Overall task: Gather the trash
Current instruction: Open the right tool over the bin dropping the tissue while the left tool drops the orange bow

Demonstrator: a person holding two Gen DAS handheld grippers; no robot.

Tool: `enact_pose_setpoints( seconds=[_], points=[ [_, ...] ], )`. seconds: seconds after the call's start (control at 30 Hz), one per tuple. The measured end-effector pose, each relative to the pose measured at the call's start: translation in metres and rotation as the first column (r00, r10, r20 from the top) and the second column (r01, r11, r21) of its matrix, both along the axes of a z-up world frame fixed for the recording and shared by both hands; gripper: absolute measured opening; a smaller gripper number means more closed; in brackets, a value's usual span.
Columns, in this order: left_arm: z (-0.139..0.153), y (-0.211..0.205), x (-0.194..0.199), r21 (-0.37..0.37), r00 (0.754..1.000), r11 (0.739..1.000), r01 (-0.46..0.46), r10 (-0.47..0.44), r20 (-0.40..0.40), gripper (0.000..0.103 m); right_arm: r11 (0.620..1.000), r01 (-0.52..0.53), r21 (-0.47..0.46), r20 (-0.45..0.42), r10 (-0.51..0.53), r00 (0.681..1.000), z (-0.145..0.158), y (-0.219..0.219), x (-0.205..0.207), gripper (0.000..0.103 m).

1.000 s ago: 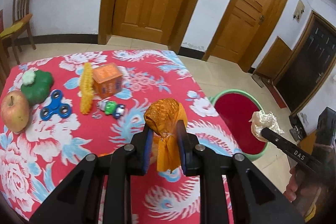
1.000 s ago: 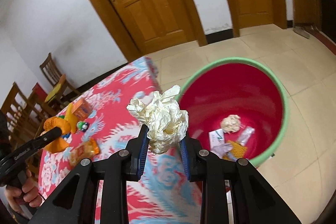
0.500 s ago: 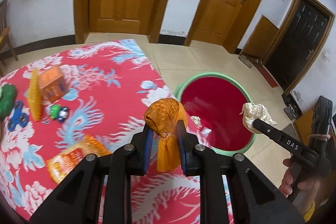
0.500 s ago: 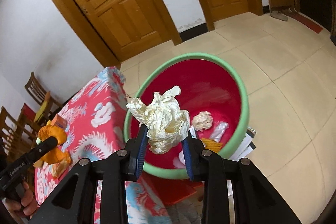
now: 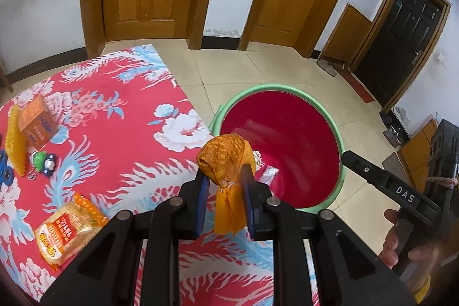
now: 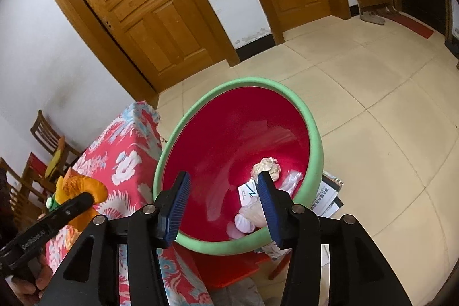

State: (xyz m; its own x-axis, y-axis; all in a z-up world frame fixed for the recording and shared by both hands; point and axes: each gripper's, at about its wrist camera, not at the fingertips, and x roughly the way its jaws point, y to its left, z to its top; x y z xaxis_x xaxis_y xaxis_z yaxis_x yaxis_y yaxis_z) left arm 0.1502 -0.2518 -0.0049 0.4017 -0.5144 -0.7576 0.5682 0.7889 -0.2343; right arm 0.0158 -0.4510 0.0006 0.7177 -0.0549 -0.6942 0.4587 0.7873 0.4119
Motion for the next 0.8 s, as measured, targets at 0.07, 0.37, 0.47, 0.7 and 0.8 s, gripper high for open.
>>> enact_pose_setpoints(
  seconds=[0.07,0.37,0.47,0.7,0.8],
  points=[
    [-0.002,-0.005,0.001,0.002,1.0,1.0,0.012,-0.012,-0.003,0.022,1.0,0.008,0.001,0.008,-0.008,1.0,0.002,-0.002,-0.002,0.05],
    [-0.011,-0.038,0.001,-0.015,0.996,0.996,0.085,-0.085,-0.027,0.022,0.999,0.037,0.003,0.03,-0.037,0.999,0.006,-0.009,-0.008,0.05],
    [-0.014,-0.048,0.003,-0.024,0.993,0.994,0.107,-0.108,-0.042,0.022,0.999,0.043,0.001,0.031,-0.043,0.999,0.006,-0.011,-0.011,0.05],
    [-0.02,-0.055,0.002,-0.009,0.994,0.996,0.091,-0.091,-0.054,0.037,0.999,0.05,0.009,0.032,-0.05,0.998,0.005,-0.013,-0.012,0.05],
    [-0.02,-0.053,0.002,-0.002,0.995,0.996,0.084,-0.084,-0.049,0.037,0.999,0.049,0.013,0.032,-0.05,0.998,0.004,-0.013,-0.013,0.05]
  ],
)
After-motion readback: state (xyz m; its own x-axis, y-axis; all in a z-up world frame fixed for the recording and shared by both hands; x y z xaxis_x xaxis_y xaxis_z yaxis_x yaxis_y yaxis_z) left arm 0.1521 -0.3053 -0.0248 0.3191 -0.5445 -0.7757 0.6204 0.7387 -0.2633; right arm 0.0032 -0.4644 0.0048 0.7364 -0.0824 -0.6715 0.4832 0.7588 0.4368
